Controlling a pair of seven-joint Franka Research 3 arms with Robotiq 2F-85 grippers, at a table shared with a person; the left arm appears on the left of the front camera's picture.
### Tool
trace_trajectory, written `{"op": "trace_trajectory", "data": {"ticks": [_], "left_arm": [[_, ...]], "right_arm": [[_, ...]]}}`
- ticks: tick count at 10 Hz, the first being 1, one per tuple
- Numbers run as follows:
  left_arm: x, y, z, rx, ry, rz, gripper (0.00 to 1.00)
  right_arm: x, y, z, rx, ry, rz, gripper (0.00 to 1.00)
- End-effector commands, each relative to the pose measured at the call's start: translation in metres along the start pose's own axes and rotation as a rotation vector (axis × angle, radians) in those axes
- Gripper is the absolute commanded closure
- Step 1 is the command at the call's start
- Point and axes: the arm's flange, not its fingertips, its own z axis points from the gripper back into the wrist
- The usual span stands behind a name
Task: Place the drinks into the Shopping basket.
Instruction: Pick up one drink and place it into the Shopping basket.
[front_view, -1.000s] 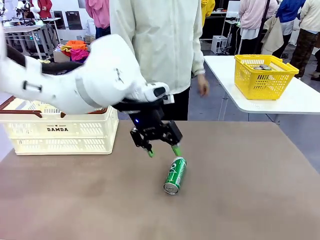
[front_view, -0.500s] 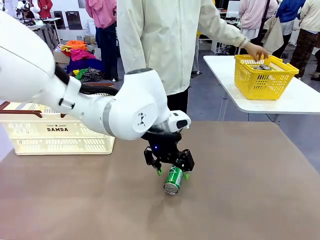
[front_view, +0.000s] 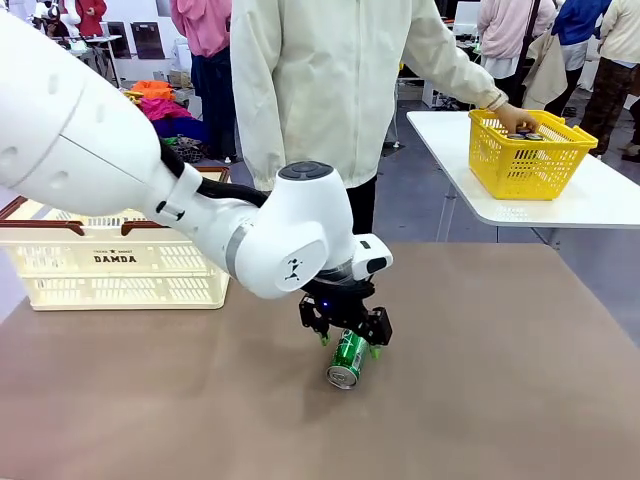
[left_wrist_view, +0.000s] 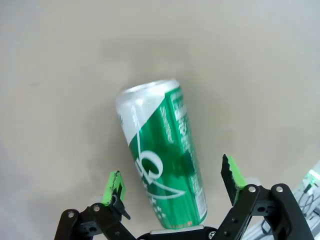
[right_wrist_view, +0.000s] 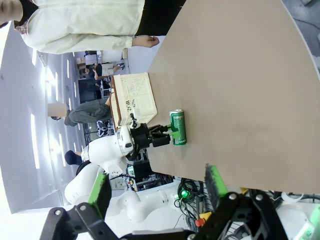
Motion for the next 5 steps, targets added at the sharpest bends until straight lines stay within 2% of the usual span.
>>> {"op": "trace_trajectory", "data": {"ticks": [1, 5], "left_arm": [[0.0134, -0.0088, -0.0130, 0.041, -0.008, 0.024, 0.00], [0.0155, -0.0067, -0.0187, 0.052, 0.028, 0.032, 0.00]], "right_arm": [[-0.0002, 0.0018, 0.0038, -0.001, 0.006, 0.015, 0.00], [-0.0002, 0.0018, 0.0038, -0.001, 0.006, 0.015, 0.00]]}}
